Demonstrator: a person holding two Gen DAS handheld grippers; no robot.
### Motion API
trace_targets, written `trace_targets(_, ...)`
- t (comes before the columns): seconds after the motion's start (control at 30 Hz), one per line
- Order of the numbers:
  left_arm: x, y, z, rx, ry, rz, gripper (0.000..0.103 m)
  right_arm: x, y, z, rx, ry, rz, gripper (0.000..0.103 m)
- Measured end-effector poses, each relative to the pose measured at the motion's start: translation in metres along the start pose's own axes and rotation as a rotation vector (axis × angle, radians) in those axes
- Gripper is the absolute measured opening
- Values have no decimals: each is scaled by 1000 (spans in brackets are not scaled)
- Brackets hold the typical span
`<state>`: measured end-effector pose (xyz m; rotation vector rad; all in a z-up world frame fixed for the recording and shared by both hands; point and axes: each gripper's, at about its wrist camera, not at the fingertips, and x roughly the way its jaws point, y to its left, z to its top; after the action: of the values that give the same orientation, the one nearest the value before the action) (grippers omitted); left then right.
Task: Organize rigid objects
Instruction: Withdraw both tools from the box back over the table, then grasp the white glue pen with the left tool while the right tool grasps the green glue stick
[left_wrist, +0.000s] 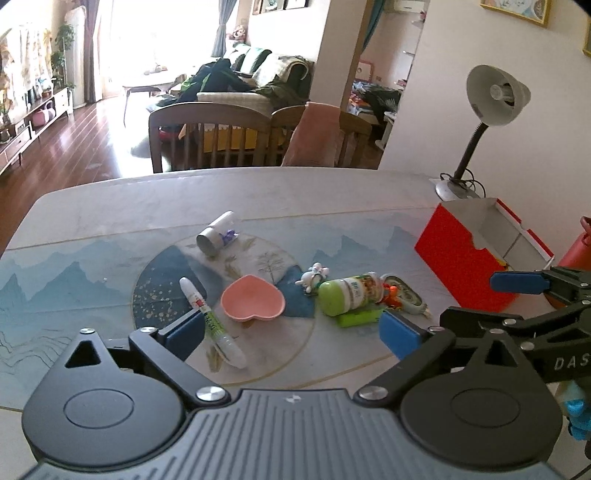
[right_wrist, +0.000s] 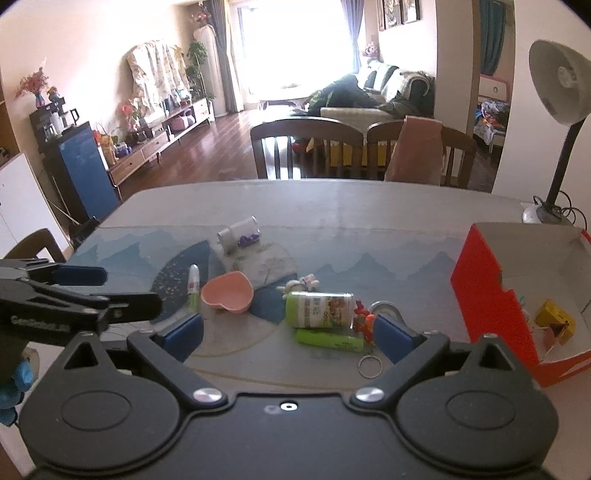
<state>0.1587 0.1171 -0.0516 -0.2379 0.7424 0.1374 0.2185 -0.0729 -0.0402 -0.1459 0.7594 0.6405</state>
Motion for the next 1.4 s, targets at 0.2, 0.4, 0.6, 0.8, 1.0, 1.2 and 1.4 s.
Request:
trace_targets(0.2,19,15,-13,-34,-4,44,102,27,-11,-10,-5,49,-8,96)
trace_targets(0.4,46,31,-27,-123,22,79,102,55,-20,-20,12,93,-7,93)
trace_targets(0.6,79,42,-37,-144,50,148,102,78,-21,-27,3,114,-12,90)
trace_targets(0.8,110,50,-38,-151,83,192,102,103,-21,-30,-19,131,-23,85)
trace_targets(1.0,129,54,-37,-141,89,222,102,126,-27,-32,17,155,-54,82)
trace_targets(1.2,143,59,-35,-146,104,240,102,140,-30,-32,71,161,-97,84)
trace_targets(1.4,153,61,-34,-145,116,252,96,148,-26,-35,61,172,-155,80)
